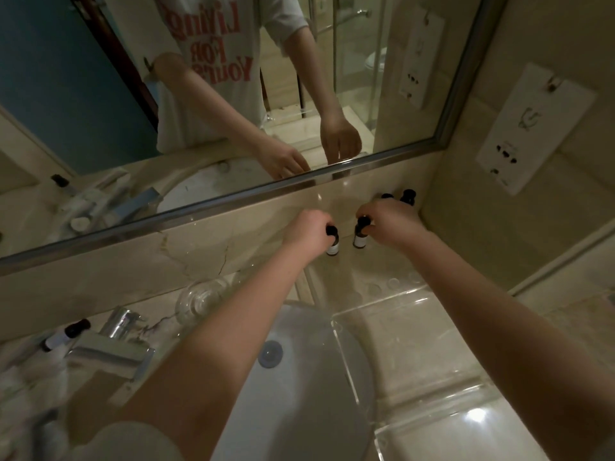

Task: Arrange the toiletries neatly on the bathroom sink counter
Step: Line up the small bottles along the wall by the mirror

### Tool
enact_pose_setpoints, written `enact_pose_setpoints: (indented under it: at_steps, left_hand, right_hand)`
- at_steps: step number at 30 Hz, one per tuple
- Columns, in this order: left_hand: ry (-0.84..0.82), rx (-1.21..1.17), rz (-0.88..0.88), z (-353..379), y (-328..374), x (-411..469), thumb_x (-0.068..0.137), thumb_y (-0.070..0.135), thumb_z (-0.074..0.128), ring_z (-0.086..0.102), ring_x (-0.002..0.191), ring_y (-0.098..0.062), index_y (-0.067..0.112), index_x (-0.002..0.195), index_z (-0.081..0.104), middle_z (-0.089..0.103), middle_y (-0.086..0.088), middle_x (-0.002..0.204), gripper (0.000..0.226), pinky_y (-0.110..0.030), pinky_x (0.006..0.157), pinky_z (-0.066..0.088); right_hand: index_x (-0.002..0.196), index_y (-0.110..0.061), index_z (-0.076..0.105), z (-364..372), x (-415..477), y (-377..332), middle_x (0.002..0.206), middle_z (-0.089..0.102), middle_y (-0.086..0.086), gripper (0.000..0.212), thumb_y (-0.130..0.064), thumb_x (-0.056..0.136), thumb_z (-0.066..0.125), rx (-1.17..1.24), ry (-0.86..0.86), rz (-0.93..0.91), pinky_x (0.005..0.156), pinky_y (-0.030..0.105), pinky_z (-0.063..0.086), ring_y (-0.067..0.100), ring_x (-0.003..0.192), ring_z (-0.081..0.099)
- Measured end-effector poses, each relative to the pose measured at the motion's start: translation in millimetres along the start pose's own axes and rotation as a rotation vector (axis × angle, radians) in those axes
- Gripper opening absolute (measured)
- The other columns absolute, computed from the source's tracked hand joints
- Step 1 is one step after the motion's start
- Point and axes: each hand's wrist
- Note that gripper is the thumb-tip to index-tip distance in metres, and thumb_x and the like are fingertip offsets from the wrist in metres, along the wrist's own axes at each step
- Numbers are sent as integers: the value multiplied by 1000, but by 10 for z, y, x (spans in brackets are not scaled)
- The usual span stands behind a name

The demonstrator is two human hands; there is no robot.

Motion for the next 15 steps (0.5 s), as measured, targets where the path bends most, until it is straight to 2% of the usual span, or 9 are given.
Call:
enact_pose_setpoints:
  at_steps: [5,10,15]
  left_hand:
    - [-13,10,-13,36,97,312,85,18,58,63,88,-32,11,95,70,67,-14,96,17,-31,68,49]
    - [-42,40,-36,141,183,505,88,18,52,62,86,-28,12,91,67,64,-11,93,17,-27,61,38]
    - [-12,81,-13,186,233,614,90,17,50,61,94,-29,11,95,67,65,-12,102,19,-27,66,40]
  right_hand:
    - [98,-17,64,-76,257,85,100,65,6,16,-15,86,53,-16,-33,63,61,28,39,24,84,59]
    - [100,-14,66,-5,373,175,99,67,7,18,-19,87,55,5,34,67,64,29,43,25,88,62]
    - [101,-17,67,-11,419,209,100,68,6,20,-16,86,55,10,66,30,65,27,42,26,90,63]
Point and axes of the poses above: each hand's wrist, its own x-axis towards the middle knuckle, its own z-axis out of the palm, y = z × x
